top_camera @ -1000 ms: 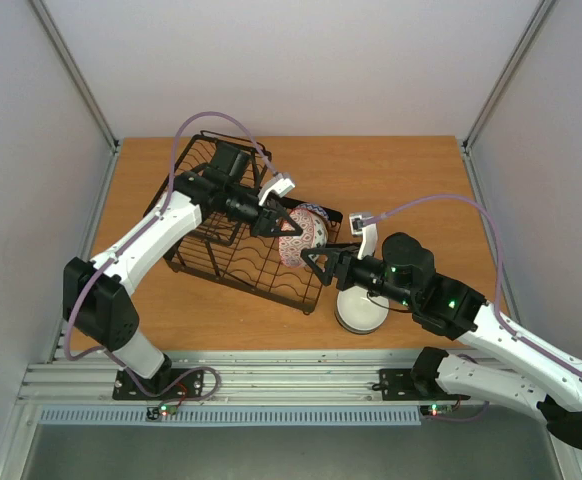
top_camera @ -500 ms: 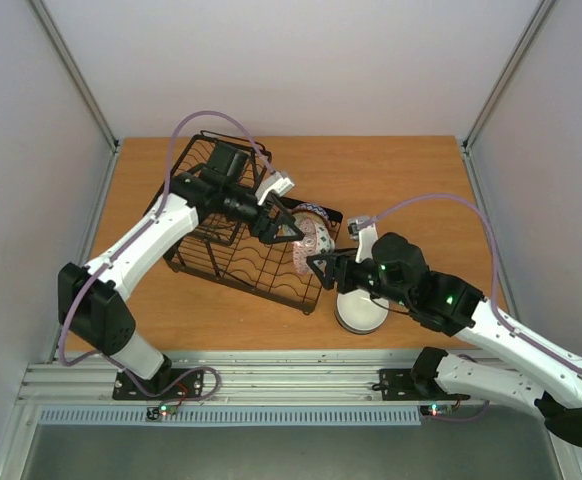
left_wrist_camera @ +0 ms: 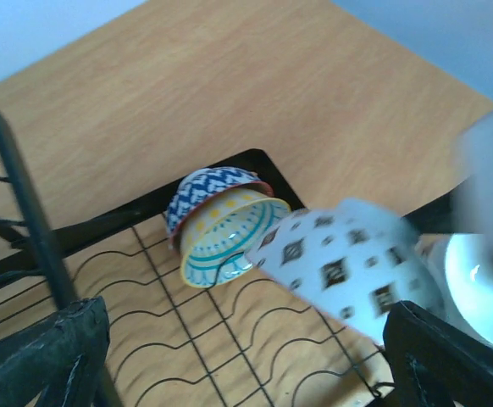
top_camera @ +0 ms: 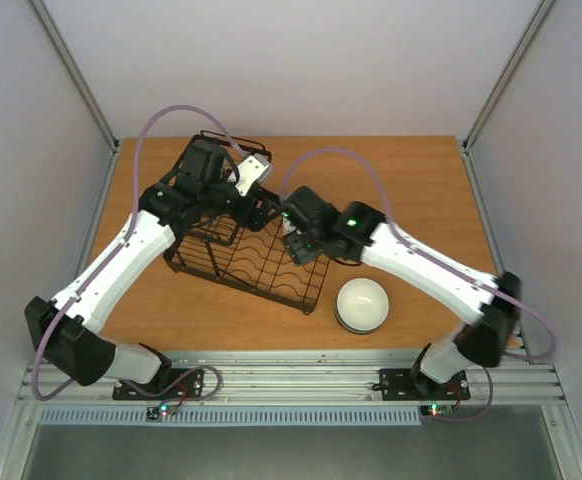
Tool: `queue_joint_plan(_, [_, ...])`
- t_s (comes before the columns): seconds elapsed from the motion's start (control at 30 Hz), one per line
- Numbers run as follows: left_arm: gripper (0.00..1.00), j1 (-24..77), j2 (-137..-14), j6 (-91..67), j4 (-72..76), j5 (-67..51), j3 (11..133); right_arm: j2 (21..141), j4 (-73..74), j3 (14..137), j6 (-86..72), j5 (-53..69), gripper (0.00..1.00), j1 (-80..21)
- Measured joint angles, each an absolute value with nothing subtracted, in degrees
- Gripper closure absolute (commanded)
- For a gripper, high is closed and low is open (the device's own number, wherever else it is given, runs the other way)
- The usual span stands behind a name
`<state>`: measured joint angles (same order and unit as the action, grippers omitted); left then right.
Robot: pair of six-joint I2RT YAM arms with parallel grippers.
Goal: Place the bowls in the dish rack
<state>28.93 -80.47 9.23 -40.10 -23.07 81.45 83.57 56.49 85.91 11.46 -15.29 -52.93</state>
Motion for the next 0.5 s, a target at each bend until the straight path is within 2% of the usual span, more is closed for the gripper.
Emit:
queue_joint_plan(0.23, [0.11,27.94,-79.11,9.47,-40.23,-14.92,79.72,99.39,63.83,89.76,18.65,-19.73,0.94,-52.40])
queue_joint_plan(0.5, [0.11,27.77,-79.11,9.45,-40.01,-12.43,79.59,103.50,65.89,89.76,23.86,-21.45,0.94,-52.34])
